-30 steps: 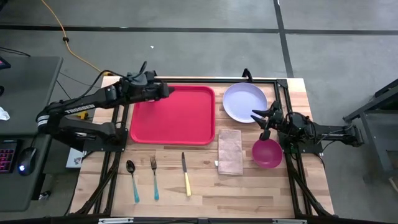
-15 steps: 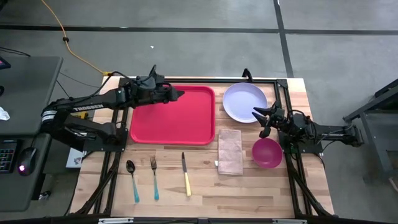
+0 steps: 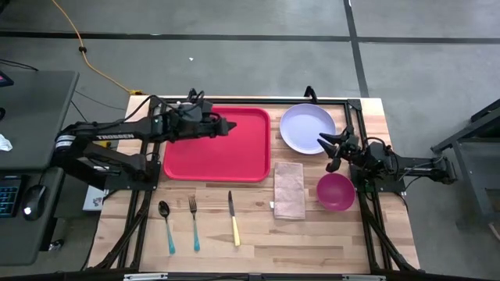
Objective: Set up tray
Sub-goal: Put the violet plate below the pink mug on the red tray
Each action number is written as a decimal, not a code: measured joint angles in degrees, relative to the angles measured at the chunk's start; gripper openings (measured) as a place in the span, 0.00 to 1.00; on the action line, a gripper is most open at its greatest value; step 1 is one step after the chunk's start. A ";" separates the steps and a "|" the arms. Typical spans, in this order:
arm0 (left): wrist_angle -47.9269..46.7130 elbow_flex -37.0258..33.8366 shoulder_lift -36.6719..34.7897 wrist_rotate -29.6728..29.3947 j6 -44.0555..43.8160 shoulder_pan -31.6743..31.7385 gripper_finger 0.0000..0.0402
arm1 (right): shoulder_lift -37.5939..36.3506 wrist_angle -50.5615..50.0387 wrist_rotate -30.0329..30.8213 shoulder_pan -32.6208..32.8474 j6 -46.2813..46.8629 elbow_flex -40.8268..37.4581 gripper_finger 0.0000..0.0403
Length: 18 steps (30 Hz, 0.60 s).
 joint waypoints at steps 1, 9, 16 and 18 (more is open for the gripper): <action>0.66 0.00 0.12 -0.45 0.00 -0.46 0.16 | 0.00 -0.02 0.45 0.00 0.01 0.00 0.23; 5.58 2.09 4.75 -2.25 0.72 -3.69 0.16 | 0.00 -0.06 1.96 0.00 0.01 0.00 0.23; 5.02 9.87 11.63 -1.78 4.63 -3.91 0.16 | 0.00 -0.04 1.98 0.00 0.00 0.00 0.23; 2.88 12.49 13.52 -1.58 5.61 -3.91 0.16 | 0.00 -0.04 2.45 0.00 -0.26 0.00 0.23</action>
